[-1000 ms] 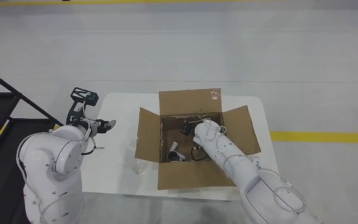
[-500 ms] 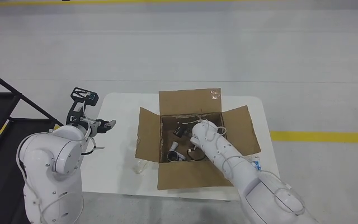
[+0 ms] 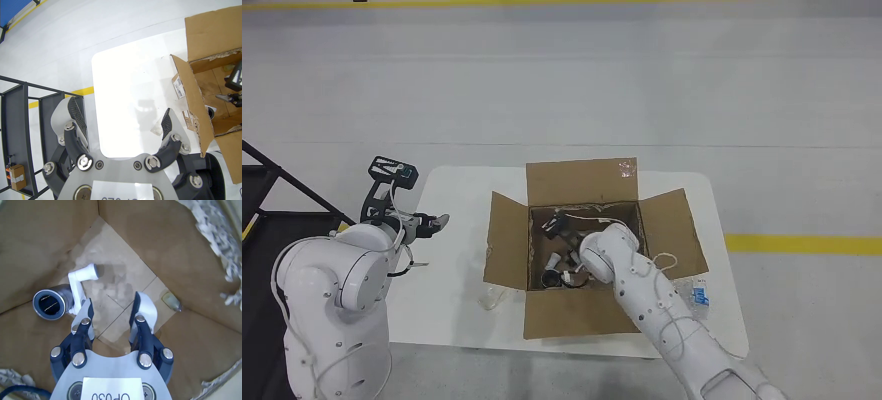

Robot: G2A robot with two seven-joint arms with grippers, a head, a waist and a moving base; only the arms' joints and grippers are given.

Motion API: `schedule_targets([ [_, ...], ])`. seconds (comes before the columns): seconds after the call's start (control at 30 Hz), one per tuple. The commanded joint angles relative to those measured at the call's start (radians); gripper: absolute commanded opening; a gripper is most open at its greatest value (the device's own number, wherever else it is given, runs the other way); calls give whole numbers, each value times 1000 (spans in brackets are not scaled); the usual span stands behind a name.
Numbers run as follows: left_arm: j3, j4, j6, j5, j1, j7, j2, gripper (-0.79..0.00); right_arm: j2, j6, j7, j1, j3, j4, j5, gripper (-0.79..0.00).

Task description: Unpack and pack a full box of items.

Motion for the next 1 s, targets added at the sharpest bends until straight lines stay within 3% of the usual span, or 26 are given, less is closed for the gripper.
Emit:
schedule_targets([
  [0.0,0,0,0,0,0,0,0,0,6,26,-2,-24,20,-33,-12,-785],
  [0.27,0,0,0,0,0,0,0,0,6,26,-2,-24,20,-33,-12,-785],
  [0.37,0,0,0,0,0,0,0,0,8,-18,-57,-39,11,-23,-2,-785],
  [0.6,0,0,0,0,0,0,0,0,-17,-57,-75,11,-75,47,15,-785],
  [0.63,0,0,0,0,0,0,0,0,-24,-64,-67,28,-94,69,19,-770],
  [0.73,0,0,0,0,0,0,0,0,-46,-66,-53,74,-143,134,34,-560],
  [0.77,0,0,0,0,0,0,0,0,-53,-64,-49,88,-155,154,43,-526],
  [0.97,0,0,0,0,0,0,0,0,-81,-58,-38,147,-183,266,91,-529],
])
